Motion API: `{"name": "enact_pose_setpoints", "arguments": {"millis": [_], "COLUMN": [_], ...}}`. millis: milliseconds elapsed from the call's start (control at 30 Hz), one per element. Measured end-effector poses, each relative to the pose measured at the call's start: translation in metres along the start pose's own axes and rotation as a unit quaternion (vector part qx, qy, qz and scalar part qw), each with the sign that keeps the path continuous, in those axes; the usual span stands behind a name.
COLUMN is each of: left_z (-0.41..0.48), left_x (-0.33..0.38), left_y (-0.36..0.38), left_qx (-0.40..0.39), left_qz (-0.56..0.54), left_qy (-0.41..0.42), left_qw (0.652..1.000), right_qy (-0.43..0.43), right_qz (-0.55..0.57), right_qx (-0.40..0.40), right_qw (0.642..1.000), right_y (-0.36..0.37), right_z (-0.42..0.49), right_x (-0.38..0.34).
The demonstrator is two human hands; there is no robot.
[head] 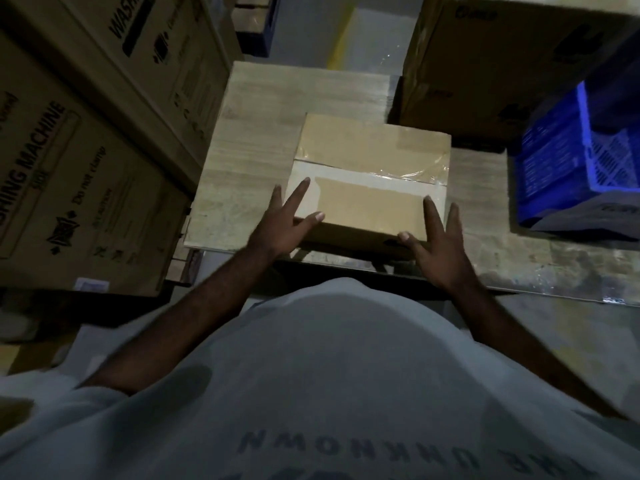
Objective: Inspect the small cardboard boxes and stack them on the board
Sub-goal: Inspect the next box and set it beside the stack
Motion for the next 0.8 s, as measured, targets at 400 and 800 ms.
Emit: {"name": "enact_pose_setpoints", "arguments": {"millis": [400,800], "left_z": [-0.016,-0.010], "left_x": [0.018,0.094], "left_y": [-0.021,-0.086], "left_qx": [0.097,0.323], "left_qz": [-0.019,0.020], "left_qy": [0.075,0.110], "left_qw": [0.992,0.940], "right_qy": [-0.062,0.040], "right_qz": [0.047,-0.015], "right_qx": [0.049,0.189], "right_qw": [0.996,0.981], "right_y": [-0.024,-0.126], "right_z": [-0.007,0.035], "right_x": [-0.014,-0.038]}}
Point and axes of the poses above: each hand's wrist, its own z-axis towards the middle knuckle, its own y-axis out of the palm, x = y × z, the point moved 8 cm from there along z, towards the middle knuckle, and after that the axes turned 15 degrees about -z, right-handed, at the moved point
